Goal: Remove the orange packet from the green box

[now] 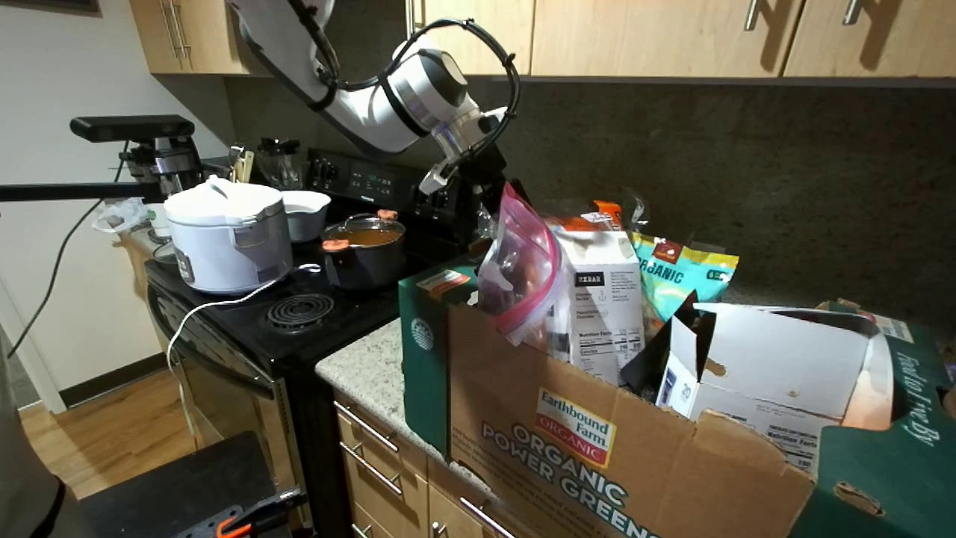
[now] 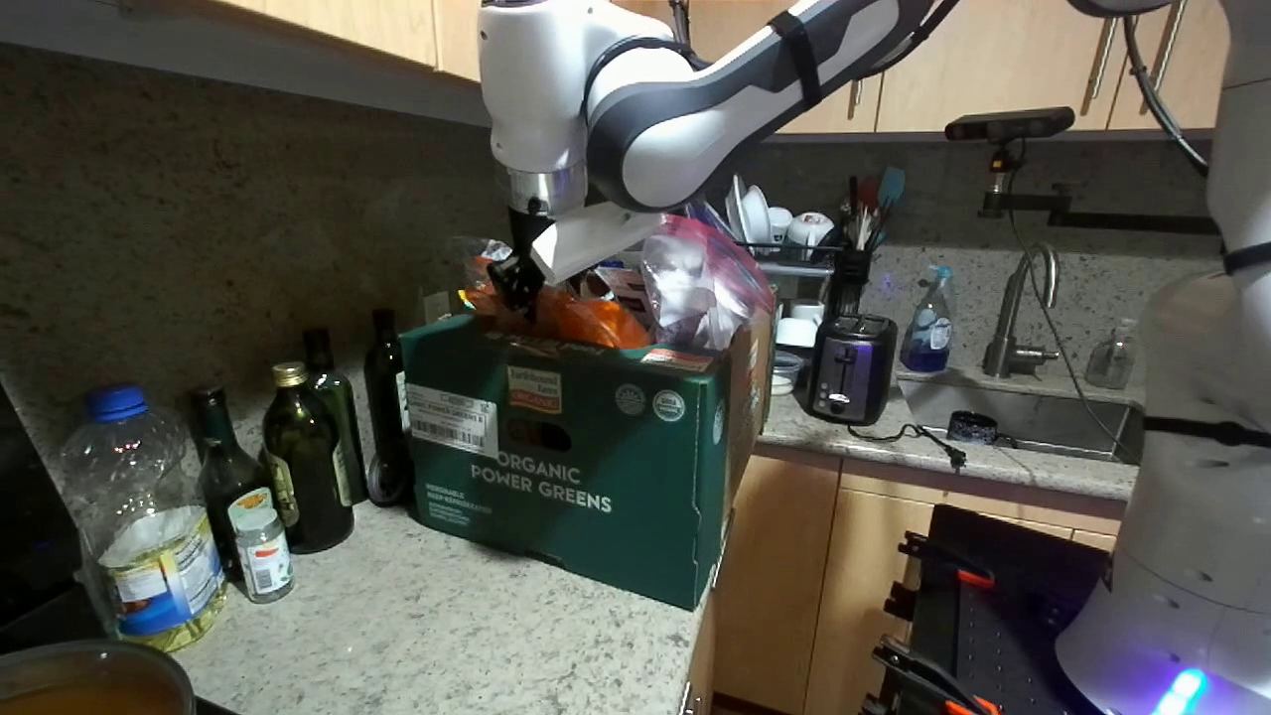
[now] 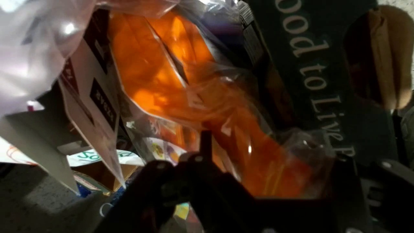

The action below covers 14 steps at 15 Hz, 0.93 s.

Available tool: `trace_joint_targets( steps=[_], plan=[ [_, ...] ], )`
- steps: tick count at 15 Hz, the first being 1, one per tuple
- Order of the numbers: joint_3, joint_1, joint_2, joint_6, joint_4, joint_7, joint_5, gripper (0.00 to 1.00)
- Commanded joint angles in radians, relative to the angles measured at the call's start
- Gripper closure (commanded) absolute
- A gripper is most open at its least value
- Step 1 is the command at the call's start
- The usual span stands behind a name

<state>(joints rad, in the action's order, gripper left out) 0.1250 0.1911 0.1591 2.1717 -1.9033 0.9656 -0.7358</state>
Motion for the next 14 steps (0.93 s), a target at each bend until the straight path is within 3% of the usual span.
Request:
trace_joint_targets(
  steps=[1,6,14],
  plan=[
    [-0.026,0.001,0.063,-0.070,0.071,0.003,0.006,0.63],
    [-0.045,0.012,0.058,-0.120,0.110,0.016,0.001,0.99],
    [-0.018,0.005,-0.113,-0.239,0.058,-0.014,0.055,0.99]
  ],
)
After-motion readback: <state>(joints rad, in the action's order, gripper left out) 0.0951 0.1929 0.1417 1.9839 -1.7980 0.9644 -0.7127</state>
